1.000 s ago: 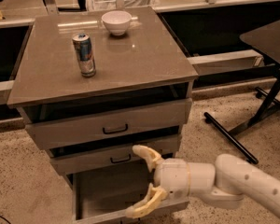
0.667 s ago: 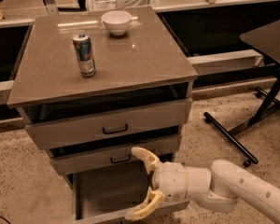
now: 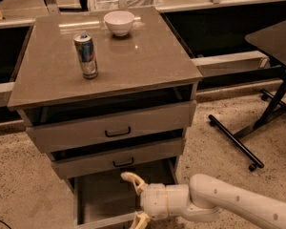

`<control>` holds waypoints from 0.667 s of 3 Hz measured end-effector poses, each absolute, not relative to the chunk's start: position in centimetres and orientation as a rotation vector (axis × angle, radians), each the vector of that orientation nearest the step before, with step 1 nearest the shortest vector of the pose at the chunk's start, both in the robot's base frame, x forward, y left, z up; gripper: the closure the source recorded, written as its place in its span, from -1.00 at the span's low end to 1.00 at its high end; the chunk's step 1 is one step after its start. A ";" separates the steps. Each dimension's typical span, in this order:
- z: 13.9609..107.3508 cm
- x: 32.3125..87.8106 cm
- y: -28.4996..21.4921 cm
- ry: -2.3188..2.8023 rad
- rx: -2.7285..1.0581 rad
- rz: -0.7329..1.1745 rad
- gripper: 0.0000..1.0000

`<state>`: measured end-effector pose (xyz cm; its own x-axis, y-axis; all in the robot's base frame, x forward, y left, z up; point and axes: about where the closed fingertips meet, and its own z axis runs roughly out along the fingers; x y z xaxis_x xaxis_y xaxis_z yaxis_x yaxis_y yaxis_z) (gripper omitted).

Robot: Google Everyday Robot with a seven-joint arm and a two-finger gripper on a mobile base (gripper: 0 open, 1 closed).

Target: Close bottom drawer

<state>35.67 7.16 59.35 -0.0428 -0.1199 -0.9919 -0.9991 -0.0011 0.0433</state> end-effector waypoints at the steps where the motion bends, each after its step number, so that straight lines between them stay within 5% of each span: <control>1: 51.3 34.2 7.4 1.379 -1.343 1.155 -1.00; 2: 46.0 34.9 6.6 1.384 -1.267 1.181 -1.00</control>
Offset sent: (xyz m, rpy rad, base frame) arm -0.0328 -0.0390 -0.1111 0.5677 0.1689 0.2347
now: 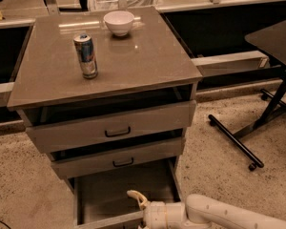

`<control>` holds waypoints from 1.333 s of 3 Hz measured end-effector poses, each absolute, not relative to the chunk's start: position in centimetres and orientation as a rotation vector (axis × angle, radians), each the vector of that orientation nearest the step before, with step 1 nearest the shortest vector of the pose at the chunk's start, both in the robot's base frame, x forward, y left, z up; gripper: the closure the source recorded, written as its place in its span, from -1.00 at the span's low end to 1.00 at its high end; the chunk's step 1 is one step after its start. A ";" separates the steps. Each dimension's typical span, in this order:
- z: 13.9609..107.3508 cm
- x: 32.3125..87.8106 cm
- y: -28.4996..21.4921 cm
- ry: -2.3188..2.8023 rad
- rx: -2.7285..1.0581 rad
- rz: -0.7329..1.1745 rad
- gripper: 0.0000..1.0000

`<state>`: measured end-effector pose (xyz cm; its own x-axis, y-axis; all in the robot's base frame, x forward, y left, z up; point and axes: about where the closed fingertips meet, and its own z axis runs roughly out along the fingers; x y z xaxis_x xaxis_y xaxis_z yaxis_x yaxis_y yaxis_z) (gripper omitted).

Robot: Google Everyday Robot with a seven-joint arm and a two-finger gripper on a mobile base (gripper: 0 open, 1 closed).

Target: Close bottom drawer

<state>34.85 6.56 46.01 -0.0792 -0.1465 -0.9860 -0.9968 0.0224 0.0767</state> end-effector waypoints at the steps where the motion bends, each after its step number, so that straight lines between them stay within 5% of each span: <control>1: 44.4 36.4 6.7 1.383 -1.180 1.209 -1.00; 4: 31.2 38.7 2.3 1.537 -1.475 0.989 -1.00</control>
Offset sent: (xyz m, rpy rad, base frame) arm 0.0248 -0.0090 -0.0530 -0.1472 0.0484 -0.0475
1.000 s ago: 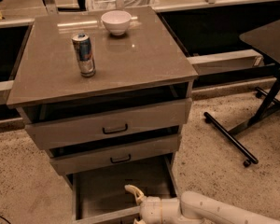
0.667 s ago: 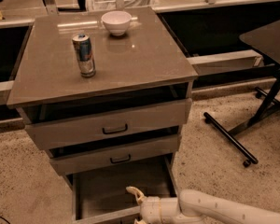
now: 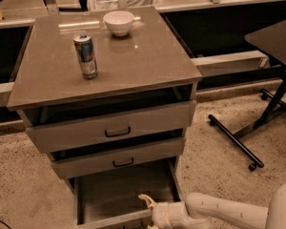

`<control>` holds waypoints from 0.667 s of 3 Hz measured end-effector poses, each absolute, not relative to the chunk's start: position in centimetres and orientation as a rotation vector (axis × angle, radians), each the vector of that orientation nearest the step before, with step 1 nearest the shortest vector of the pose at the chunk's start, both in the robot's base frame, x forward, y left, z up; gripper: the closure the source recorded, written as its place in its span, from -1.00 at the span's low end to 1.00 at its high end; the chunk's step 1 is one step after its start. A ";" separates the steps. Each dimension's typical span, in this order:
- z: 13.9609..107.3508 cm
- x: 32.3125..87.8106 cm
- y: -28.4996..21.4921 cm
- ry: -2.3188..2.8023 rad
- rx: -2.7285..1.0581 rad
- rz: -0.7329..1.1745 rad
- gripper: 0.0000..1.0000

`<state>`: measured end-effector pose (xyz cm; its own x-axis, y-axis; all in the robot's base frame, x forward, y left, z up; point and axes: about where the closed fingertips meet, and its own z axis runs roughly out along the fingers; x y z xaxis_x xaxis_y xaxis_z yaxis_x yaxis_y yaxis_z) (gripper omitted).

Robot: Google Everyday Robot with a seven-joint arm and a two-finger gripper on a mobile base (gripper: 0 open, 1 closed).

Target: Close bottom drawer

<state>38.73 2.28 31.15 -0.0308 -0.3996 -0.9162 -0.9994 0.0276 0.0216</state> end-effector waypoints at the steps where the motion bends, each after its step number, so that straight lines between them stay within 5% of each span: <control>1: 30.9 38.9 2.0 1.542 -1.477 0.982 -1.00; 2: 30.2 39.3 2.1 1.500 -1.494 0.960 -1.00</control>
Offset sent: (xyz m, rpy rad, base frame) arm 0.0161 -0.0043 -0.0226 0.0139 -0.1194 0.0297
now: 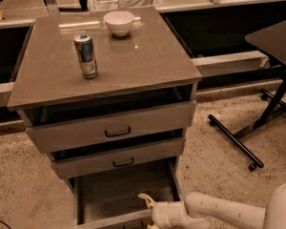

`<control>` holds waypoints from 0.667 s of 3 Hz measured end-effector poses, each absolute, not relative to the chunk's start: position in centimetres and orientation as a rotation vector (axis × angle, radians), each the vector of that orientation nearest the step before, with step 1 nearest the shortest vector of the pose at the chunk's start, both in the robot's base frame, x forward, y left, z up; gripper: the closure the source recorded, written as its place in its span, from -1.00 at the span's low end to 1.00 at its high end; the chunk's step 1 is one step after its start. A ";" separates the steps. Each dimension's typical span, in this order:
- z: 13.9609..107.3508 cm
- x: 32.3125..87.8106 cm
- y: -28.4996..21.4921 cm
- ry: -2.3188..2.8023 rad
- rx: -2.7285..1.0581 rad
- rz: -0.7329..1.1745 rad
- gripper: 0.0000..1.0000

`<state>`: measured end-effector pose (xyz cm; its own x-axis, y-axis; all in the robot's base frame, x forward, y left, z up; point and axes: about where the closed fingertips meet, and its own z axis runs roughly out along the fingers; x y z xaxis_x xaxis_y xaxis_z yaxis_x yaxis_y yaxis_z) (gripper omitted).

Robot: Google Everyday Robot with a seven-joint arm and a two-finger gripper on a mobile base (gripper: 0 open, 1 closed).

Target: Close bottom drawer

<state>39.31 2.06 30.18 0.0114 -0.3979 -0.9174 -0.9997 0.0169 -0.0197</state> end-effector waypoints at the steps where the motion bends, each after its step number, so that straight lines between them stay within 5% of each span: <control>1: 26.3 40.7 0.7 1.466 -1.544 0.867 -0.62; 2: 23.8 41.3 -1.4 1.435 -1.599 0.769 -0.16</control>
Offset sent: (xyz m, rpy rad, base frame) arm 0.0294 -0.0635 -0.0924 -0.1484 -0.2627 0.0091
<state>41.31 -1.37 23.82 0.1587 -0.4734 -0.8664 -0.9836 0.0007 -0.1805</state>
